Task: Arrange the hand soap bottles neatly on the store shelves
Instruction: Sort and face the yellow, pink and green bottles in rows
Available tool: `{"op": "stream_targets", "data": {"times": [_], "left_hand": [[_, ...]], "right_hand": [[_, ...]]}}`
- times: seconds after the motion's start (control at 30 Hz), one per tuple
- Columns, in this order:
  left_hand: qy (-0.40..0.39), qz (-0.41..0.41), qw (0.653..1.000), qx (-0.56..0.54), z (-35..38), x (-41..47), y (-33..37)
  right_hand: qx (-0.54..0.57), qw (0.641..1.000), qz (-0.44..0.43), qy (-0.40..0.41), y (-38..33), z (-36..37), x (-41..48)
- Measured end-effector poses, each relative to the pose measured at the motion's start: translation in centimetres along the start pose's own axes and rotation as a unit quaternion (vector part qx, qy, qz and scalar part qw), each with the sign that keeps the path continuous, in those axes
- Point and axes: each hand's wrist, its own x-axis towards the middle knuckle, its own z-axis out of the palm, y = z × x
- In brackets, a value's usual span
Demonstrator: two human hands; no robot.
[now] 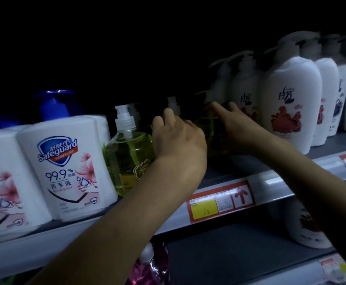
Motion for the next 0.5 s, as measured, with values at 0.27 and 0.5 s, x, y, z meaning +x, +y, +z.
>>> {"op": "stream_targets", "data": {"times": [0.27, 0.5], "left_hand": [[0.016, -0.003, 1.000, 0.018, 0.5, -0.8, -0.8], [0.105, 0.061, 0.991, -0.053, -0.2, -4.7, -1.3]], "right_hand": [[0.052, 0.996, -0.064, -0.046, 0.9, 0.4, 0.8], [-0.040, 0.997, -0.021, 0.068, -2.1, 0.1, -5.1]]}}
